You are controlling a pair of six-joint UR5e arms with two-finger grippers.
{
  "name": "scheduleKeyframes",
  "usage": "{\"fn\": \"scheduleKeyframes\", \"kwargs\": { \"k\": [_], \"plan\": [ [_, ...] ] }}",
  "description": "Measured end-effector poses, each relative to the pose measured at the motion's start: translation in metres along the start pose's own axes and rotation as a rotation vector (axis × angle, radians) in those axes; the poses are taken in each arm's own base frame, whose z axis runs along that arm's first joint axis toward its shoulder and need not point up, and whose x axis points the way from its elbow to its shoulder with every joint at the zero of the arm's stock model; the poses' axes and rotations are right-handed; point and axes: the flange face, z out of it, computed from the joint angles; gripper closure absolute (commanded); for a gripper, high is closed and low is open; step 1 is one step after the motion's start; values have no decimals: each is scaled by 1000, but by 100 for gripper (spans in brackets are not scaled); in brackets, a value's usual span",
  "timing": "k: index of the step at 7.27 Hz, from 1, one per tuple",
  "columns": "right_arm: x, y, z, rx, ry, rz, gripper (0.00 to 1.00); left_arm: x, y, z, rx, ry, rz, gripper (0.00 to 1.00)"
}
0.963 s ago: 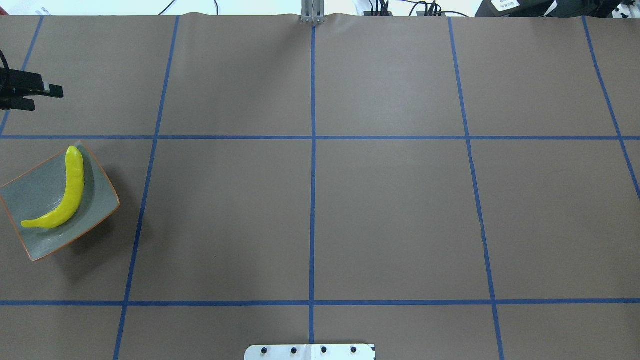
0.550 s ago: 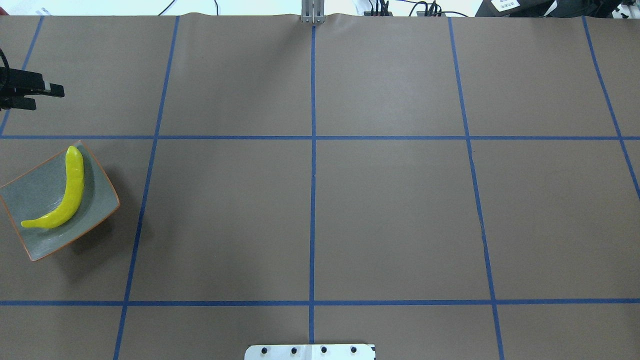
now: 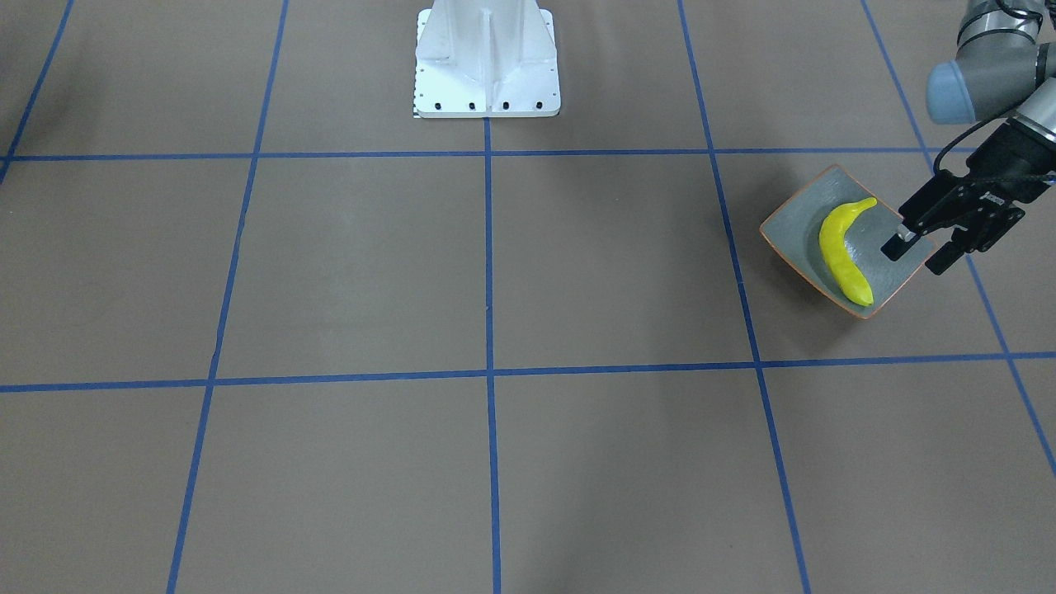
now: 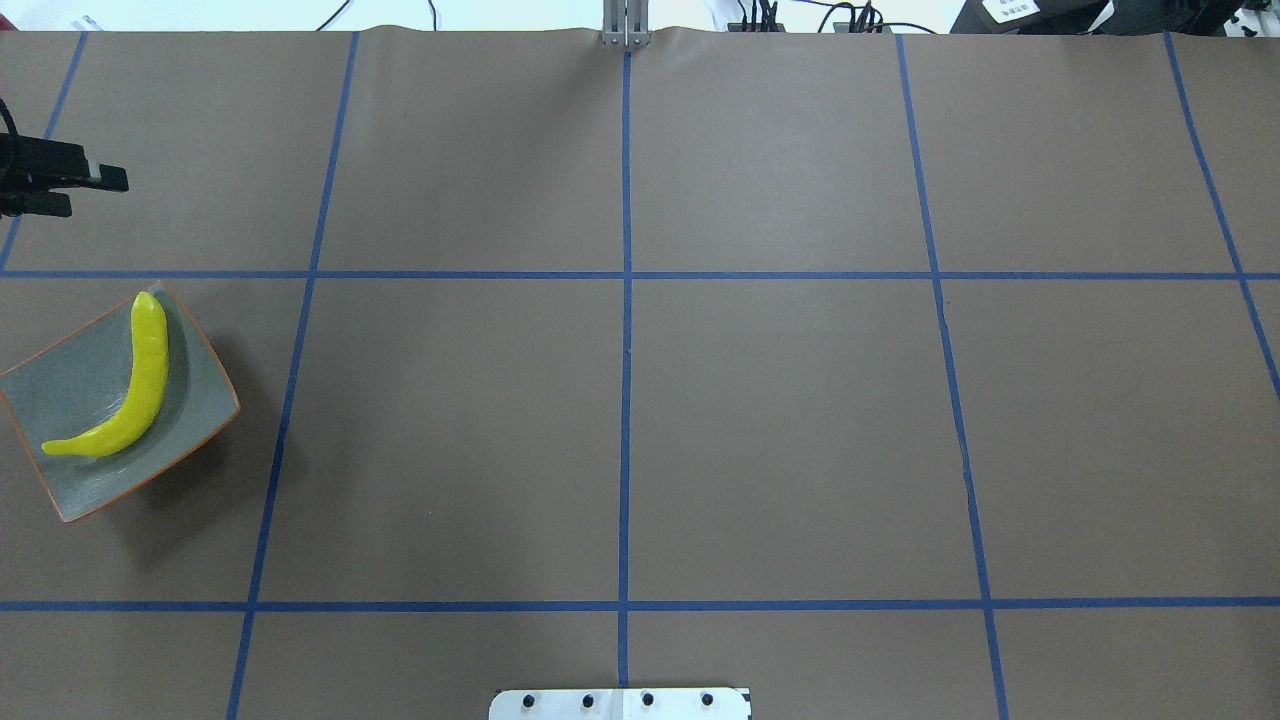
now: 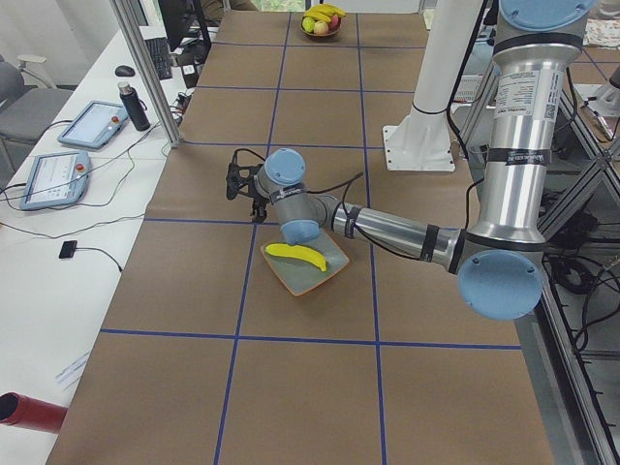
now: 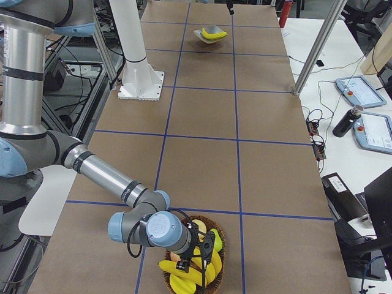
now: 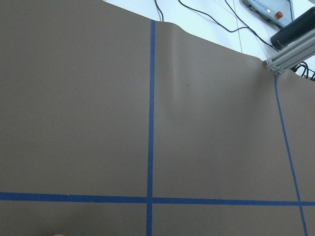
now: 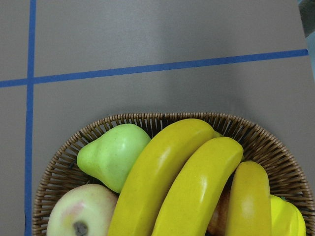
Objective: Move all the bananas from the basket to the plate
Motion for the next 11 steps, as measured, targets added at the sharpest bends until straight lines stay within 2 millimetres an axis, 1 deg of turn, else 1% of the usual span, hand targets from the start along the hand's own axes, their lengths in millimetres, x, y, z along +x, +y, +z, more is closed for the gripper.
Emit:
{"fn": "scheduleKeyframes", "kwargs": {
  "k": [1,2,3,4,5,6,7,8,9,10,11],
  "plan": [
    [-3,14,6,15,-3,13,6,0,0,0,0,1,1,0],
    [-9,20,11,23,-3,26,6,1,0,0,0,1,1,0],
    [-16,23,17,28,9,31,9,1,0,0,0,1,1,0],
    [-19,27,22,32,24,26,18,0,0,0,0,0,1,0],
    [-21,31,26,32,34,17,20,-1,0,0,0,0,0,0],
    [-23,33,29,30,42,2,29,-1,1,0,-1,0,0,0],
    [-25,34,32,30,57,-18,30,-1,1,0,-1,-1,0,0],
    [-24,35,34,31,79,-40,55,-1,1,0,-1,-1,0,0],
    [-23,36,34,33,96,-58,93,-1,1,1,-1,-1,0,0],
    [-22,36,34,35,104,-73,100,-1,1,1,-1,-1,0,0],
    [-23,36,33,37,107,-90,100,-1,1,1,-1,-1,0,0]
  ]
}}
